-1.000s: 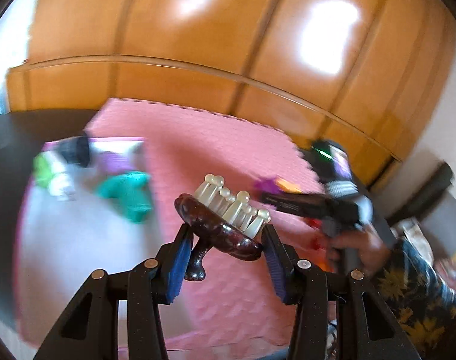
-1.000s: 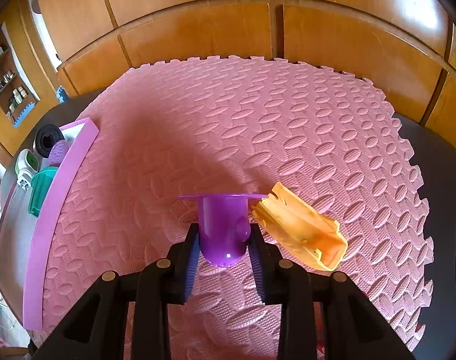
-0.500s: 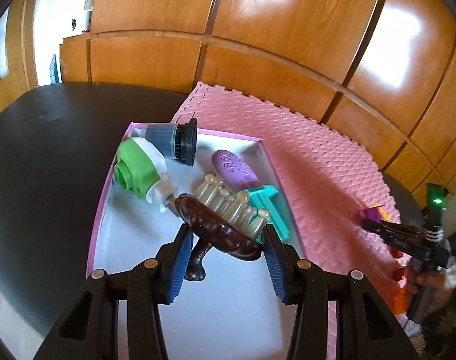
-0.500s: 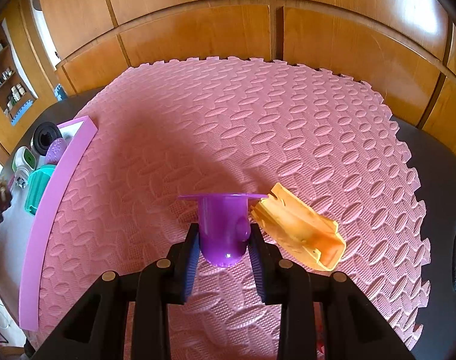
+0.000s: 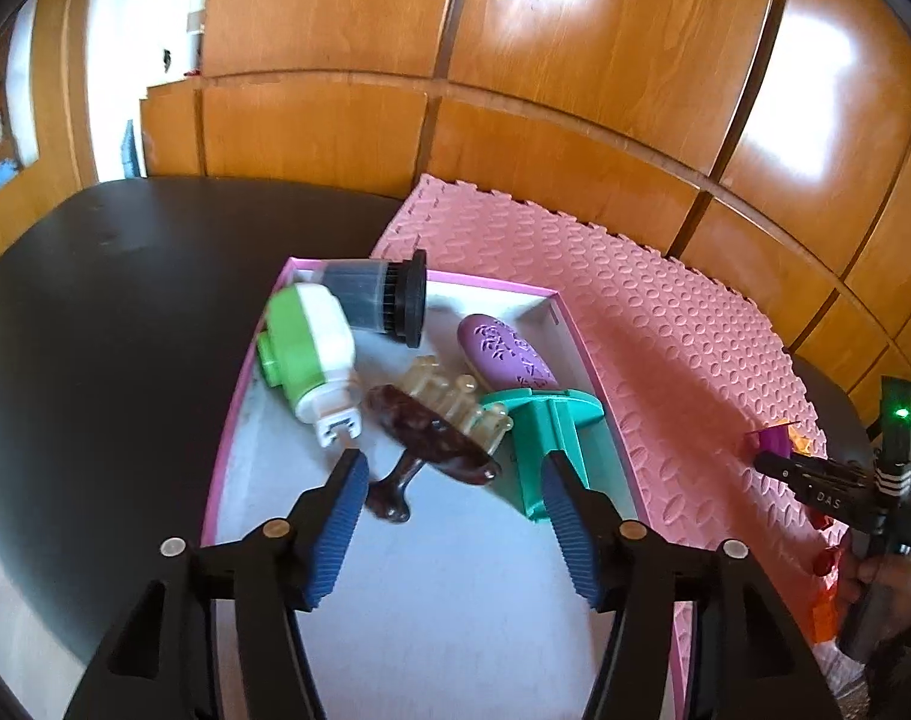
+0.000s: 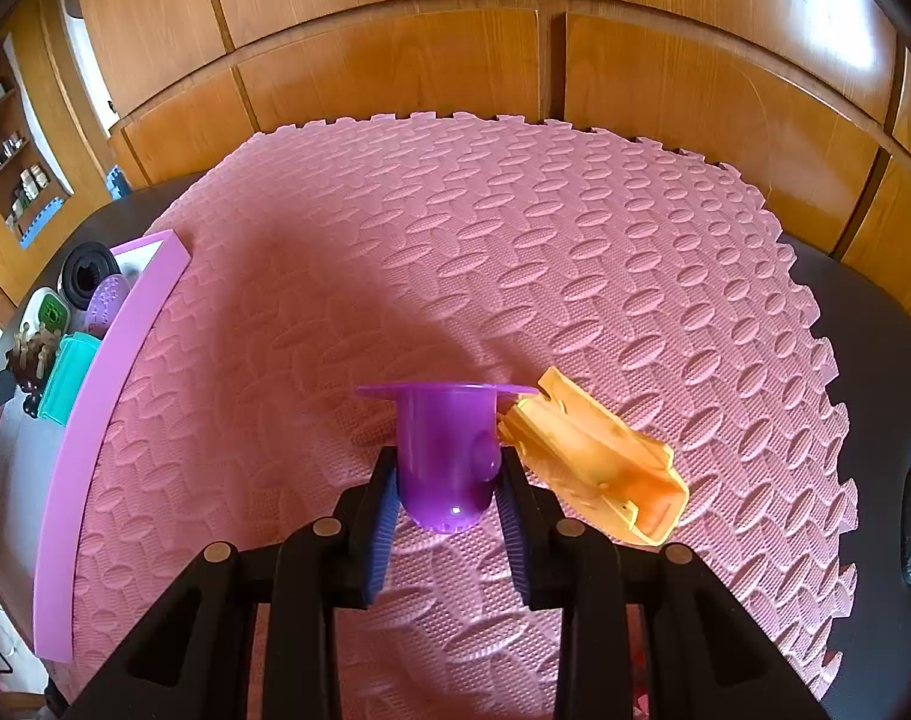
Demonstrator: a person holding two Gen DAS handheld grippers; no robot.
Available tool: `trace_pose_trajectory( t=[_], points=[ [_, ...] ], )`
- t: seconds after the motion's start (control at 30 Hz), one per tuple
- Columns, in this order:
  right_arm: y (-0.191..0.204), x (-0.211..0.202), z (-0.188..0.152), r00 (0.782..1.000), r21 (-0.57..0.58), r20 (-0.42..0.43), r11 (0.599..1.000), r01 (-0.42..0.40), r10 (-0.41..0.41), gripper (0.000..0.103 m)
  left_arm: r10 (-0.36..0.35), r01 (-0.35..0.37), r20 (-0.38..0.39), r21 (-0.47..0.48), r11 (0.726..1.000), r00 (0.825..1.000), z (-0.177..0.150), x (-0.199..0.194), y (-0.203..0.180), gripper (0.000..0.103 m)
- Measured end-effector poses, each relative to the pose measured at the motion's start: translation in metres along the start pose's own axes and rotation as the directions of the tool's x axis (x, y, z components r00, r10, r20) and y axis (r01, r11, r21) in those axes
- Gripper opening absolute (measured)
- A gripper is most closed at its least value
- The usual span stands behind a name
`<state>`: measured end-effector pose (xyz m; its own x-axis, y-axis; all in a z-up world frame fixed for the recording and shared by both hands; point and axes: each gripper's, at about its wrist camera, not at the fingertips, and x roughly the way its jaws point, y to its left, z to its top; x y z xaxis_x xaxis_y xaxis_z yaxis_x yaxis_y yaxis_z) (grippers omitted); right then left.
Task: Organize rigid objects
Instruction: 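Carry the brush into the tray and open the left gripper while the right gripper holds the cup, then carry the purple cup into the white tray and open the right gripper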
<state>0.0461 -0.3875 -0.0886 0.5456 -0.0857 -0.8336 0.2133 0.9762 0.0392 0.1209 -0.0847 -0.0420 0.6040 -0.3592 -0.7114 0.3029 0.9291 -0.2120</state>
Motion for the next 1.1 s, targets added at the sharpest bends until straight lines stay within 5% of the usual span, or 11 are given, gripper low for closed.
trace_pose_trajectory(
  t=[0.47, 1.1],
  points=[
    [-0.003, -0.002, 0.0, 1.0, 0.029, 0.0, 1.0, 0.005, -0.005, 0.031, 0.121, -0.123, 0.028, 0.065, 0.99, 0.992, -0.038, -0.046, -0.021, 0.066],
    [0.006, -0.002, -0.002, 0.998, -0.02, 0.011, 0.998, 0.061, -0.061, 0.031, 0.144, -0.144, 0.011, 0.096, 0.985, 0.99, -0.048, -0.052, -0.025, 0.07]
  ],
)
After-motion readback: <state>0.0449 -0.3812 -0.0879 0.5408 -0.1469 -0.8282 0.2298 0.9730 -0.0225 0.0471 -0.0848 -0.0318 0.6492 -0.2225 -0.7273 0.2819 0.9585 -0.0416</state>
